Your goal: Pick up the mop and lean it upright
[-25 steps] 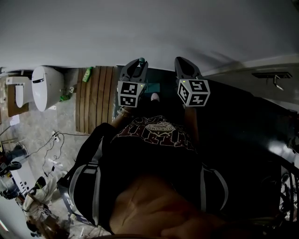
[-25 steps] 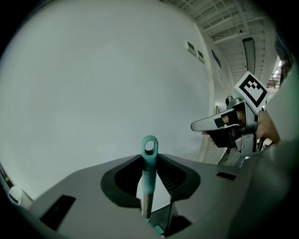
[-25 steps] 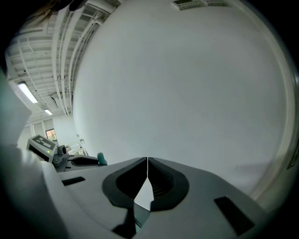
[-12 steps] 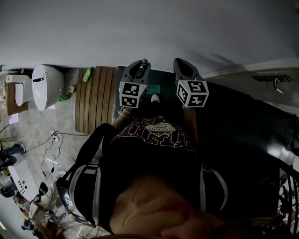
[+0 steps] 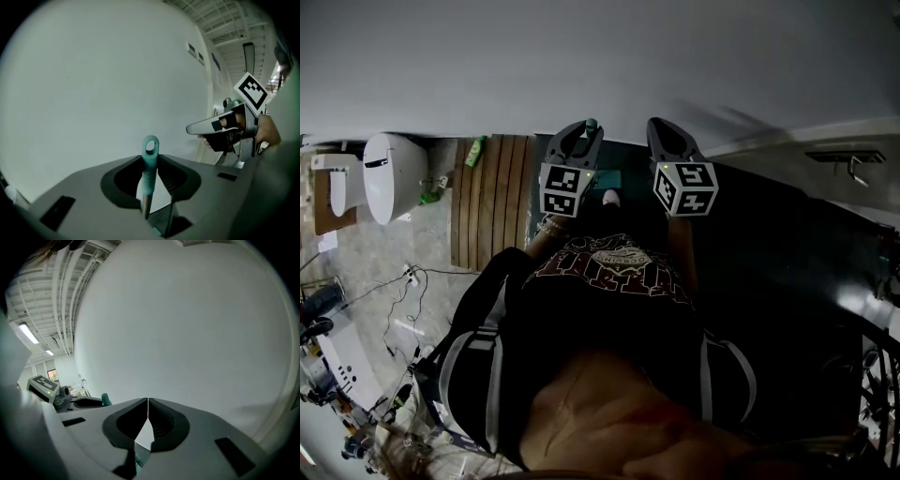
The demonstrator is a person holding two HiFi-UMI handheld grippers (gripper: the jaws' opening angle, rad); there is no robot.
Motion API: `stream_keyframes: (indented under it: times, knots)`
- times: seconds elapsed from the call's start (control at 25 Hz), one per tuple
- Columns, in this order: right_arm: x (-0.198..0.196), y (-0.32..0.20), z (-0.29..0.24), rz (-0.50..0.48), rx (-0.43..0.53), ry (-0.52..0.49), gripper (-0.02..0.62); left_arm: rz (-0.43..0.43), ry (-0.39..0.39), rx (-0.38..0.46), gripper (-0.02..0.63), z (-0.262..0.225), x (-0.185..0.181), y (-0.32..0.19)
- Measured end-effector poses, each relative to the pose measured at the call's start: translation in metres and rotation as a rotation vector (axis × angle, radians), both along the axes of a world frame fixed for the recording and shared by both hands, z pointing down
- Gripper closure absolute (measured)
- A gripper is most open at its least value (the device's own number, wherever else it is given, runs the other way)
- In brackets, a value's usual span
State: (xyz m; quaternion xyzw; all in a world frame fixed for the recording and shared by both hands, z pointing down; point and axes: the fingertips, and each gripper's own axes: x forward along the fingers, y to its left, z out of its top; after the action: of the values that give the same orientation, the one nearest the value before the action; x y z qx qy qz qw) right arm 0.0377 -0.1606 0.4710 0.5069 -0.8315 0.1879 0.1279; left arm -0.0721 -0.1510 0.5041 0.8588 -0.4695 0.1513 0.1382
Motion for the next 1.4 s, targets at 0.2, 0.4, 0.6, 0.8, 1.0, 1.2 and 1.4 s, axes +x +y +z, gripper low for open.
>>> stream_keyframes:
  times: [0.2,0.4,0.6,0.8,1.0,1.2,1.4]
  knots:
    - [0.003,0.000,0.004,0.005,-0.005,0.000,0.575,0.004,0.003,-0.004,0.462,0.003,0.002,-0.003]
    - [0.006,0.000,0.004,0.013,-0.009,0.001,0.575,0.001,0.003,-0.004,0.462,0.003,0.000,-0.006]
    - [0.010,0.001,0.002,0.025,-0.012,0.004,0.575,0.003,0.001,-0.003,0.462,0.001,0.000,-0.011]
    - [0.018,0.000,0.005,0.041,-0.017,0.009,0.575,0.007,-0.003,-0.005,0.462,0.003,0.003,-0.019]
    - [0.019,-0.002,0.004,0.053,-0.023,0.000,0.575,0.014,-0.007,-0.005,0.462,0.004,0.004,-0.028]
    - [0.020,-0.006,0.003,0.065,-0.019,-0.003,0.575,0.030,-0.013,-0.013,0.462,0.005,0.004,-0.037]
    - [0.026,-0.013,0.003,0.080,-0.014,-0.006,0.575,0.043,-0.020,-0.015,0.462,0.009,0.010,-0.048]
